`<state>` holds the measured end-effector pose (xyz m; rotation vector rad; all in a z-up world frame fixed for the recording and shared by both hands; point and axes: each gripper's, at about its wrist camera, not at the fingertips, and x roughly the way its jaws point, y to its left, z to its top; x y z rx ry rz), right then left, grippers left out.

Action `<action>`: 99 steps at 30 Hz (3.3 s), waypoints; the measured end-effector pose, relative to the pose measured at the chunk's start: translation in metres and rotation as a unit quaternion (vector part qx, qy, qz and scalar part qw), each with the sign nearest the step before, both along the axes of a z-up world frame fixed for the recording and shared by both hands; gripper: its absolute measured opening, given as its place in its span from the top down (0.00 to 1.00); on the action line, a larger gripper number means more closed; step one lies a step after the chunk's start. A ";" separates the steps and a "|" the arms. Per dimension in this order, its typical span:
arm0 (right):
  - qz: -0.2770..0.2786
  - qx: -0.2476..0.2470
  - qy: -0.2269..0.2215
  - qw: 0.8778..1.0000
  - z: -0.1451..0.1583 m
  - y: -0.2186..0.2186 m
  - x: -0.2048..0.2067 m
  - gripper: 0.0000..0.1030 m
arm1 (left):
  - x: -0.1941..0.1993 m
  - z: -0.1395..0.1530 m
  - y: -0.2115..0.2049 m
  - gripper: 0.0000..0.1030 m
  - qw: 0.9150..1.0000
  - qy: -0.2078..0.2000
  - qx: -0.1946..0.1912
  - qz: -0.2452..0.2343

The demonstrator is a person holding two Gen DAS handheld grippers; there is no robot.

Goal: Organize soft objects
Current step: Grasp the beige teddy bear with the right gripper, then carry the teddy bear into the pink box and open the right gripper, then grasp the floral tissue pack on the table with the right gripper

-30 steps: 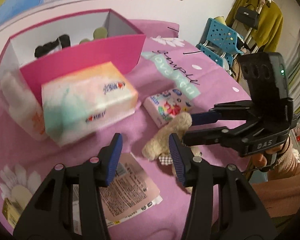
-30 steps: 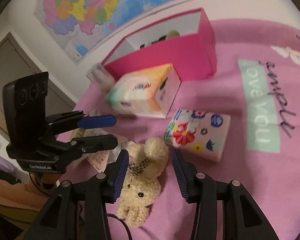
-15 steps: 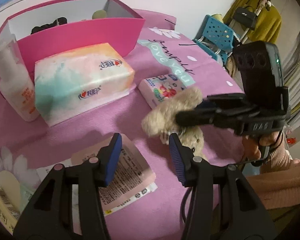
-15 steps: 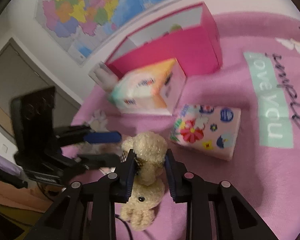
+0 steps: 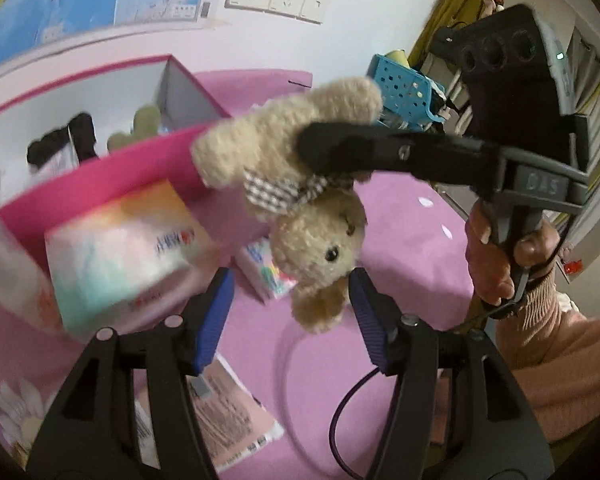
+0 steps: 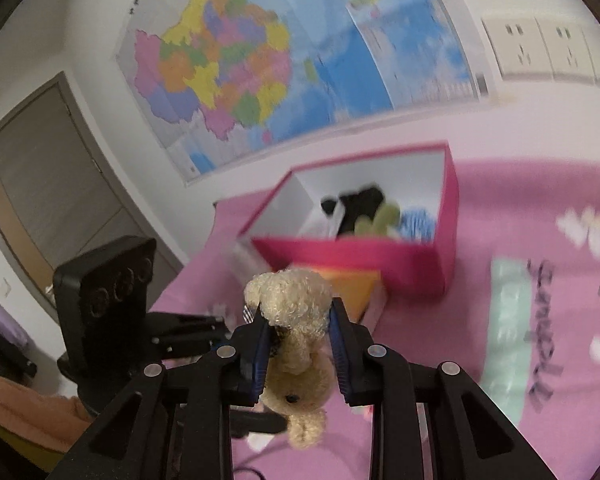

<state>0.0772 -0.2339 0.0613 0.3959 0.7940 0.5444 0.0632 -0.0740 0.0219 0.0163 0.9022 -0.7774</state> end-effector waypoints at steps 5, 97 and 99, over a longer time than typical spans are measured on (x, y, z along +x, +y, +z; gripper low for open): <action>-0.004 -0.003 -0.020 1.000 0.014 -0.005 0.026 0.74 | 0.021 0.022 -0.007 0.42 0.999 -0.031 0.005 0.019; -0.094 0.005 0.156 0.983 -0.117 -0.048 -0.028 0.54 | 0.030 -0.071 -0.038 0.54 0.994 0.088 0.039 0.051; -0.090 0.010 0.158 0.983 -0.119 -0.046 -0.029 0.62 | 0.031 -0.072 -0.038 0.58 0.994 0.098 0.030 0.046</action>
